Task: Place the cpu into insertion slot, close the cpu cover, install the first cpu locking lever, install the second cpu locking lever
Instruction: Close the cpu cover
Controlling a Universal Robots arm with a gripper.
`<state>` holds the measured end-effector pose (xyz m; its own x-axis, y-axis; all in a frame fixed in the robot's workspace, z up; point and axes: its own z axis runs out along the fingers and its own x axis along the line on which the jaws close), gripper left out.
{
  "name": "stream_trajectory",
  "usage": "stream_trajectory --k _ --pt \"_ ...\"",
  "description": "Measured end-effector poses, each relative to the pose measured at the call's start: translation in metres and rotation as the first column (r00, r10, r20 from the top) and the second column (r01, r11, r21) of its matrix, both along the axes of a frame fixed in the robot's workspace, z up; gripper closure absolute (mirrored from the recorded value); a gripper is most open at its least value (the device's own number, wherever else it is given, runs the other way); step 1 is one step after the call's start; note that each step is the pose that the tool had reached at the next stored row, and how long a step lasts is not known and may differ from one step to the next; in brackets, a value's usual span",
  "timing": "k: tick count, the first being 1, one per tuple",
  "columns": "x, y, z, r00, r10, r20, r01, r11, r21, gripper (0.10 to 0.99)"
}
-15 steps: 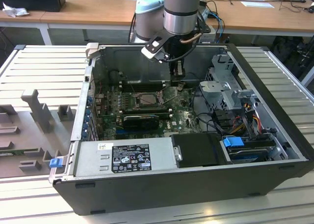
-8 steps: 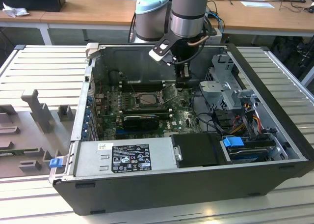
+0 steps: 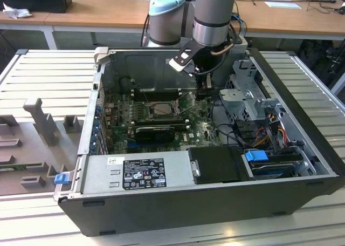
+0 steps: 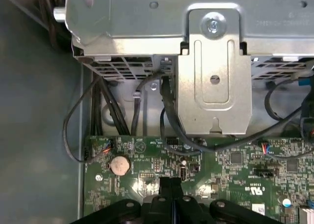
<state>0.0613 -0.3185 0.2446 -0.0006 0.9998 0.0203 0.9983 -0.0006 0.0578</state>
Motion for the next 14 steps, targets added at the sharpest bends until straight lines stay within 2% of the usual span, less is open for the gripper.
stream_trajectory --k 8,14 --pt "-0.0023 0.0001 -0.0002 1.0 0.001 -0.0003 -0.001 1.0 0.0 0.98" --pt "-0.009 0.0 -0.0002 1.0 0.0 -0.0003 0.0 1.0 0.0 0.98"
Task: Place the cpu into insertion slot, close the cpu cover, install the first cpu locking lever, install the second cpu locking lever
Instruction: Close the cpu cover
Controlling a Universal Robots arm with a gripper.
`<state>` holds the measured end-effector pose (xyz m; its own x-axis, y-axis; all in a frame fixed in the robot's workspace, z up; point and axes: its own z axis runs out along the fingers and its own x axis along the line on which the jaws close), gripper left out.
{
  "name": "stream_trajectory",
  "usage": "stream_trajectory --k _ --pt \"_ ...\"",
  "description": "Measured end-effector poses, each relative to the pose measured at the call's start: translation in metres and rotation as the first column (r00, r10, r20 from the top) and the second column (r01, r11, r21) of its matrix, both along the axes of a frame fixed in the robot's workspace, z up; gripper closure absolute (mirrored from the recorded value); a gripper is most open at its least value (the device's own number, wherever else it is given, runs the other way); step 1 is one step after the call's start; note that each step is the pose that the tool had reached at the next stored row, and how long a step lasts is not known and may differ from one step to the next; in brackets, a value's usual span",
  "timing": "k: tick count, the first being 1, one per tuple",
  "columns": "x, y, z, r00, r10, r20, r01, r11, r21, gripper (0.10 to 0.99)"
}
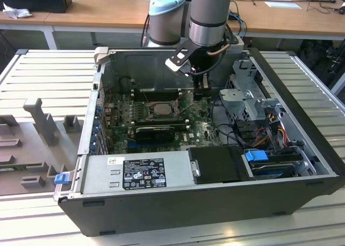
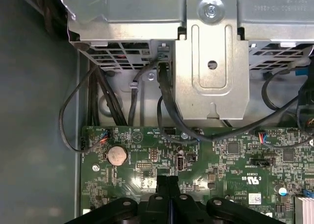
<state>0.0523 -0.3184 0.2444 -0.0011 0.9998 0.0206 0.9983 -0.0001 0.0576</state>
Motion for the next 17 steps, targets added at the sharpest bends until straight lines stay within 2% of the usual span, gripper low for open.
stream_trajectory --k 17 --pt "-0.0042 0.0 0.0 1.0 0.0 0.0 0.0 1.0 0.0 0.98"
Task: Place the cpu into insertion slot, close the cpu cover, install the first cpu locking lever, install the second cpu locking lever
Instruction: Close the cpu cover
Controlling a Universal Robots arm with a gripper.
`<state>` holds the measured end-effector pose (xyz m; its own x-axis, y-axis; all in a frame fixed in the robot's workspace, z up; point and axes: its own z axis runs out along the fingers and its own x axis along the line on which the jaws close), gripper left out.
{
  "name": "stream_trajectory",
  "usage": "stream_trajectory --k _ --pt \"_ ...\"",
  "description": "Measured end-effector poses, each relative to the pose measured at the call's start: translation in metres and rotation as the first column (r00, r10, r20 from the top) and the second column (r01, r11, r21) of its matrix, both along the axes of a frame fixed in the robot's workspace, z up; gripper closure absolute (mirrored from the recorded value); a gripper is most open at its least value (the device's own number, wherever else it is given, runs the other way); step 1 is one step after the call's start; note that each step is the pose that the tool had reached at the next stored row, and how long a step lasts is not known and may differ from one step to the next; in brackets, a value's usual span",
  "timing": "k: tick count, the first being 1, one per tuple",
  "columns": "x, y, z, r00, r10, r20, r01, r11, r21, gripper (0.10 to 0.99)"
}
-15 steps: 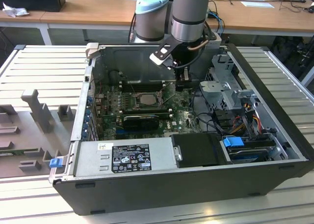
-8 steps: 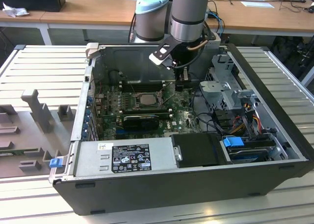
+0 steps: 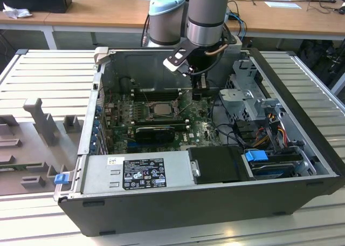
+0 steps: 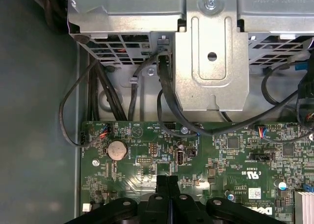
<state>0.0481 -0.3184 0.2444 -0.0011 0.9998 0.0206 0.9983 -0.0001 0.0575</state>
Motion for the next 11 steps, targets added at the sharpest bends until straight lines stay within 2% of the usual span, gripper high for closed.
stream_trajectory --k 11 --pt "-0.0015 0.0 0.0 1.0 0.0 -0.0001 0.0 1.0 0.0 0.98"
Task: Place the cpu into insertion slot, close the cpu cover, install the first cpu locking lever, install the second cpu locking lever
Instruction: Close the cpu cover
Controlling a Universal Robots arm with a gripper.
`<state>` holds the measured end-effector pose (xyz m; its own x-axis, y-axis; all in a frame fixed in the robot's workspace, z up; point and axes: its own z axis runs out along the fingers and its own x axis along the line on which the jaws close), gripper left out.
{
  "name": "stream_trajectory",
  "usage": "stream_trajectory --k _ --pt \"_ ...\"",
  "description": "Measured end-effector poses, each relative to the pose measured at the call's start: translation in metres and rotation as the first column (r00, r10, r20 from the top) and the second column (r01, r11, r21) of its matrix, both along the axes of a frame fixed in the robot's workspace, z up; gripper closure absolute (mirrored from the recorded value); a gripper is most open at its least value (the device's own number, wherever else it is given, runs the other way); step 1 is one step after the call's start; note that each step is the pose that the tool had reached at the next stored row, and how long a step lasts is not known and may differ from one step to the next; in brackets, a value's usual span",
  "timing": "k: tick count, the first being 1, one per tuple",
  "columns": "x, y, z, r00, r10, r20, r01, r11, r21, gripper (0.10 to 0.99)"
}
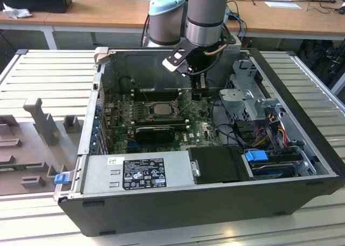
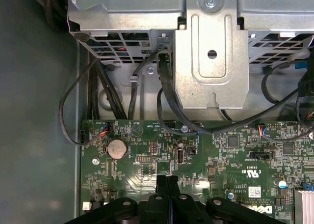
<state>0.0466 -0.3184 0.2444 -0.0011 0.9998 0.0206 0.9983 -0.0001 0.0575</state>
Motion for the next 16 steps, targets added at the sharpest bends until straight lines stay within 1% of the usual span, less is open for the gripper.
stream_trajectory --k 16 --pt "-0.002 0.0 -0.0001 1.0 0.0 0.0001 0.0 1.0 0.0 0.98"
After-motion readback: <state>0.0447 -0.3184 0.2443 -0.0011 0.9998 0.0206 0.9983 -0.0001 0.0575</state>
